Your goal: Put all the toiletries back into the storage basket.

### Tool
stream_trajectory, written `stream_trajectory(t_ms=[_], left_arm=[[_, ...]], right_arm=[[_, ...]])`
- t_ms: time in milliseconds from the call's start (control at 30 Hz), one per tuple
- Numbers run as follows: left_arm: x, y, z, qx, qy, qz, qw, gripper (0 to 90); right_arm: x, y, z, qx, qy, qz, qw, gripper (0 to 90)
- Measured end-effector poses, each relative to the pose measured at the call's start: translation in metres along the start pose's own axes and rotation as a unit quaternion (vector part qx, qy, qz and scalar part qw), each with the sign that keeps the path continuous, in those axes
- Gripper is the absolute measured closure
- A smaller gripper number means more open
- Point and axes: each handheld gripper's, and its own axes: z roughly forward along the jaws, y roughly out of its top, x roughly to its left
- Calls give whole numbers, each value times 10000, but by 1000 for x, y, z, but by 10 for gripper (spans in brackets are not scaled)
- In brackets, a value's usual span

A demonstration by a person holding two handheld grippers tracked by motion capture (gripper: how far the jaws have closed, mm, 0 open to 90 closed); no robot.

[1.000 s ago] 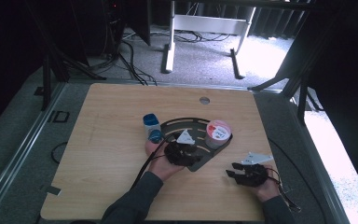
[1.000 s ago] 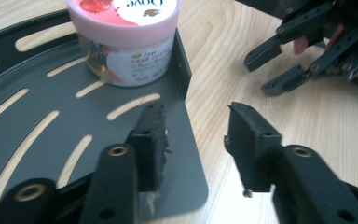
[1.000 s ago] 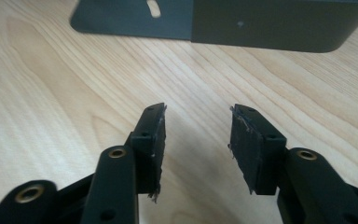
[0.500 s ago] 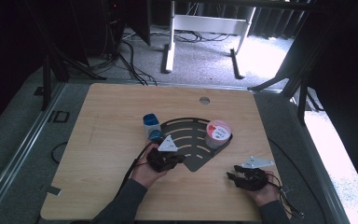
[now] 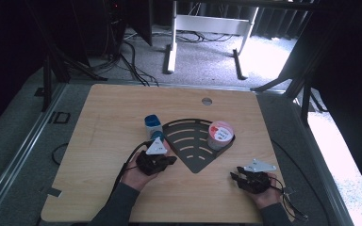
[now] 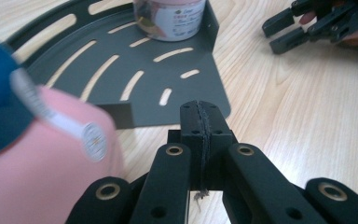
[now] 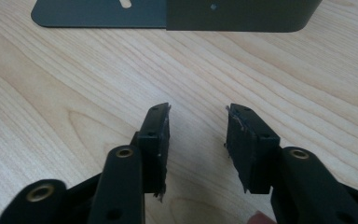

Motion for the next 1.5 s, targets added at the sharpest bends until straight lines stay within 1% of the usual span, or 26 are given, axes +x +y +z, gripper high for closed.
stream_trajectory(t_ms=[33,100,233,433,567,733,867,1067,1200,1300,1433,1500], left_arm=[[1,-1,-2,19,35,40,10000,897],[4,-3,-7,-33,62,9,10000,897],[7,-4,-18,-83,157,49,9998,897],[13,-7,-31,-150,260,31,9995,898],[19,-9,-38,-164,381,7,9991,899],[26,-11,-46,-265,487,-123,9984,899],[32,-12,-54,-347,640,-204,9971,899],[39,-12,-63,-416,831,-257,9953,899],[42,-9,-69,-524,990,-272,9933,899],[44,-8,-72,-605,1050,-297,9922,899],[45,-5,-73,-652,1088,-242,9916,899],[45,-3,-73,-687,1058,-230,9917,899]], right_arm=[[0,0,0,-1,14,8,10000,606],[0,0,0,-6,33,7,10000,623],[1,-1,0,-14,126,-51,9999,706],[1,-1,0,-29,266,-76,9996,839],[2,-1,0,-31,288,-96,9995,894],[1,-1,0,-22,319,-85,9995,898],[0,-2,0,-36,339,-76,9994,897],[0,-2,-1,-39,347,-88,9994,897],[0,-2,-1,-47,372,-77,9993,896],[0,-2,-1,-49,382,-71,9992,894],[0,-3,-1,-55,396,-79,9992,885],[0,-3,-1,-58,400,-79,9992,884]])
